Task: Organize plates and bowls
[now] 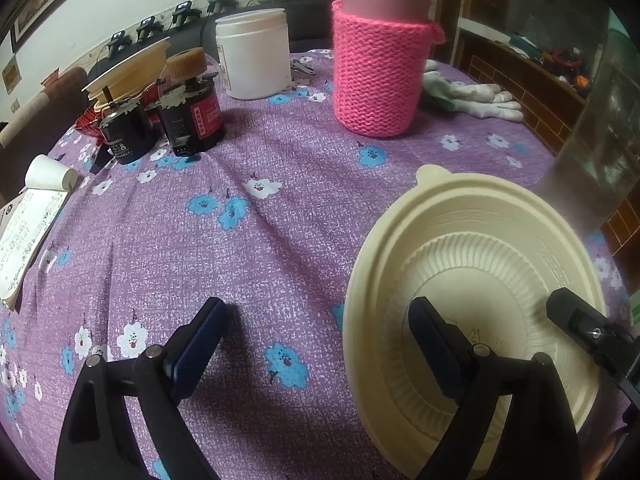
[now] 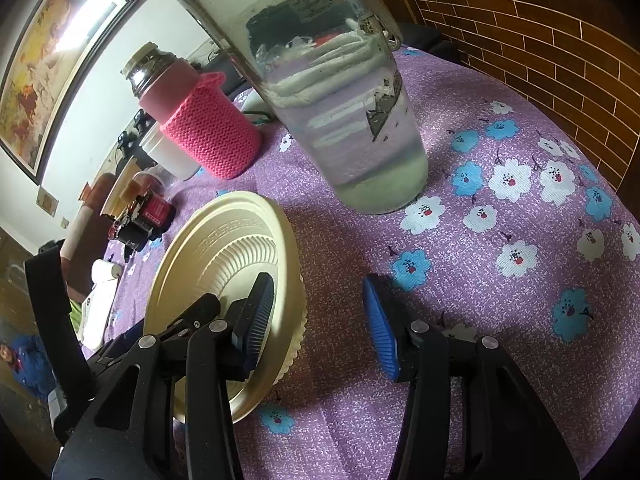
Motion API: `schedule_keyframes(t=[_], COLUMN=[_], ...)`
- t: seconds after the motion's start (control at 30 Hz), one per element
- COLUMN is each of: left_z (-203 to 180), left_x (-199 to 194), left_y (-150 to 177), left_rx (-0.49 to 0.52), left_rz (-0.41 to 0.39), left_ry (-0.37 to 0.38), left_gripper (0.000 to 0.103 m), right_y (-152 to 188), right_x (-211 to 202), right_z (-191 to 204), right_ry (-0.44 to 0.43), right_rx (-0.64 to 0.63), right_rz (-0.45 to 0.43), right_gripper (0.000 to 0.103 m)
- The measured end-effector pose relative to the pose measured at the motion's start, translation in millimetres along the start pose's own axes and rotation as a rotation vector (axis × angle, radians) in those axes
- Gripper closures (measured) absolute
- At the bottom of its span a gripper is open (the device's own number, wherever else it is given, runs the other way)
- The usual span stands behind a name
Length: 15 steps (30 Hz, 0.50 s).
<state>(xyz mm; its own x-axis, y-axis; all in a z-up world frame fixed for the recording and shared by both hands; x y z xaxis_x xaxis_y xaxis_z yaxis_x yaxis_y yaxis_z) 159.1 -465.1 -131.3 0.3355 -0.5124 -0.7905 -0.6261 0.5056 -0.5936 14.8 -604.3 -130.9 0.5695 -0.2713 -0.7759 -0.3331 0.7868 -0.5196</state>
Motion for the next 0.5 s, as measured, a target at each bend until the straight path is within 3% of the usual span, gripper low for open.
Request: schedule_keyframes(t=[0.5], left_z=[-2.2], left_x=[-1.3], left_y=[-0.1], left_rx=[0.016], left_rz=[-0.014], left_ry=[-0.023], left_gripper=[0.010], right_y=[1.4], right_x=[0.9], right_z=[5.2], right_ry=[0.029], right_rx=[-0.022], right_rz=[-0.028], right_gripper=[0.057])
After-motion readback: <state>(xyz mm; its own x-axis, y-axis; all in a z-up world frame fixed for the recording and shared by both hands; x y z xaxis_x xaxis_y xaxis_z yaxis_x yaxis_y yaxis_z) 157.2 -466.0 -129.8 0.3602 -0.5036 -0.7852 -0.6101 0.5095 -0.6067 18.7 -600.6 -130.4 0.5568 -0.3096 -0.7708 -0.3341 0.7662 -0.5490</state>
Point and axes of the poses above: each gripper's, at about its wrist camera, not at the fingertips, and x roughly the way its jaws point, z to its left, y to its underside, the point moved 4 cm from there along x, roughly the way its jaws point, and after that the axes turned 11 degrees about y, right-handed, at the moved point
